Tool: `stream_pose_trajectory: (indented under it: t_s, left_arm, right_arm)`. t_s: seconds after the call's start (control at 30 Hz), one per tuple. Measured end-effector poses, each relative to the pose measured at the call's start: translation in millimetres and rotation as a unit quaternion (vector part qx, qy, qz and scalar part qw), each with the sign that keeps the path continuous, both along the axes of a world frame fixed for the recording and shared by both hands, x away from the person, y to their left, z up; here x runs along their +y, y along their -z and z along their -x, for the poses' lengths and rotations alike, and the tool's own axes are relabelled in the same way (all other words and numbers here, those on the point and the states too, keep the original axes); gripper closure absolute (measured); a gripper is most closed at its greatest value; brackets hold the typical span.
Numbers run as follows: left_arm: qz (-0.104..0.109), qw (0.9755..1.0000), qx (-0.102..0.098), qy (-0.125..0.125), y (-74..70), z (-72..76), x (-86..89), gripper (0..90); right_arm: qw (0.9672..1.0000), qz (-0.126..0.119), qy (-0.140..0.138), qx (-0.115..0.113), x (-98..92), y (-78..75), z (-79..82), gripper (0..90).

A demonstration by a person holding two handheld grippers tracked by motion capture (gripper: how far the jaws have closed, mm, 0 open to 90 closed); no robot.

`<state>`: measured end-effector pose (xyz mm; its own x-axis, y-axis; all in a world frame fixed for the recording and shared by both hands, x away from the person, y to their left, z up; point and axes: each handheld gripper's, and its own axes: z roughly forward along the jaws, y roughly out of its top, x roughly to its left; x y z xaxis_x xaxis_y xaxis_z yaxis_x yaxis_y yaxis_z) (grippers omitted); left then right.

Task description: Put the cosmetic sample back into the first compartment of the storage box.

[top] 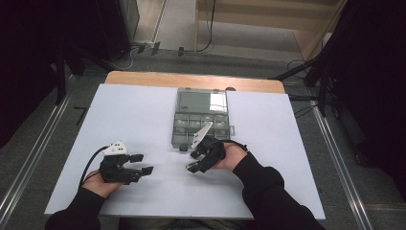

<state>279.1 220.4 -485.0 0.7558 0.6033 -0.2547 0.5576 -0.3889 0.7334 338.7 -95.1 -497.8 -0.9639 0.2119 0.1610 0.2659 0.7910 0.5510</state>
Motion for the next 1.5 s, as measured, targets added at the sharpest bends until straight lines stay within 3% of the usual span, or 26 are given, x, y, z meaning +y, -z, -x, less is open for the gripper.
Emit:
stream_pose_trajectory:
  t_s: [0.3,0.67,0.8,0.9,1.07,1.17,1.3,1.5]
  left_arm:
    - [0.001,1.0,0.0,0.0,0.2,-0.1,0.1,32.2]
    - [-0.001,1.0,0.0,0.0,0.4,-0.3,0.2,32.1]
    - [0.001,1.0,0.0,-0.001,0.4,-0.2,0.1,32.2]
    - [0.0,1.0,0.001,-0.001,0.3,-0.3,0.5,32.2]
    - [0.0,1.0,0.001,-0.001,0.3,-0.4,0.7,32.2]
    - [-0.002,1.0,0.001,0.001,0.8,-0.5,0.5,32.1]
    - [-0.001,1.0,0.001,0.001,0.7,-0.4,0.4,32.2]
    - [-0.001,1.0,0.001,0.001,0.7,-0.4,0.3,32.1]
  right_arm:
    - [0.9999,0.009,0.002,-0.012,1.5,-0.7,2.3,41.6]
    - [0.999,0.024,-0.003,-0.037,3.4,-2.3,8.5,60.1]
    - [0.9989,0.034,0.002,-0.031,4.9,-3.9,10.9,69.0]
    - [0.9983,0.035,-0.001,-0.047,6.3,-3.5,10.7,72.5]
    - [0.9984,0.04,-0.001,-0.04,6.9,-4.3,11.9,81.3]
    - [0.9983,0.041,-0.001,-0.042,7.1,-4.4,10.7,81.6]
    - [0.9991,0.037,0.005,-0.022,6.3,-4.1,9.3,81.6]
    - [0.9993,0.031,0.013,-0.017,4.3,-4.0,6.2,81.7]
